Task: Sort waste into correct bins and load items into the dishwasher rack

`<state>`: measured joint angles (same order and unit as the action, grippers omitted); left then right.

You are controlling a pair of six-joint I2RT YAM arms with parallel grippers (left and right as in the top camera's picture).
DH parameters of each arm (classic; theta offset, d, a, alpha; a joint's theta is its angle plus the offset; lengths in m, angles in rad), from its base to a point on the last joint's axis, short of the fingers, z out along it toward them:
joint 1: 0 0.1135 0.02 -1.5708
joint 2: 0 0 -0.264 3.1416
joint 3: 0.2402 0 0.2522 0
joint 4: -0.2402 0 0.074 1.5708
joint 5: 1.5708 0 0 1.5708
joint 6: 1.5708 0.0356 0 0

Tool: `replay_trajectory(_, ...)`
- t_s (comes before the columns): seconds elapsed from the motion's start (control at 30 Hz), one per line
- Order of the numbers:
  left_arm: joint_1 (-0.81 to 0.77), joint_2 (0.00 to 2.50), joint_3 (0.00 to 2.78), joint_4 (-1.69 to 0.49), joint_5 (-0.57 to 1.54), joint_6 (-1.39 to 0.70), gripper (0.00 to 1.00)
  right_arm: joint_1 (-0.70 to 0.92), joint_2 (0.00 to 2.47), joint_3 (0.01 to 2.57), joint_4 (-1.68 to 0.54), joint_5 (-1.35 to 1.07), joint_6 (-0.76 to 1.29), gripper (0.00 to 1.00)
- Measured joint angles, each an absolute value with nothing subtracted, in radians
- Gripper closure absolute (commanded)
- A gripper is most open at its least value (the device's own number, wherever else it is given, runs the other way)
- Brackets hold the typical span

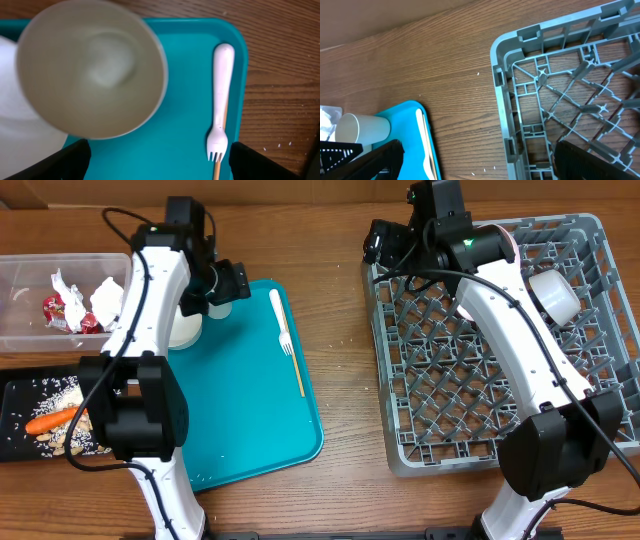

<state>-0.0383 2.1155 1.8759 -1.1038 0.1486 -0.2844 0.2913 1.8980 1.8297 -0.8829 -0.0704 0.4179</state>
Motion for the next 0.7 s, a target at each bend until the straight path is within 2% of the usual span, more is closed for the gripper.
replay_trajectory(0.43,-0.097,2.115,1.876,-0.997,-0.041,-0.178,0.1,0.291,1.898,1.83,-0.883,-0.071,0.419,0.0)
replay_trajectory(0.7,-0.097,2.115,1.876,-0.968,-0.069,-0.127,0.1,0.291,1.898,1.83,-0.883,-0.071,0.418,0.0)
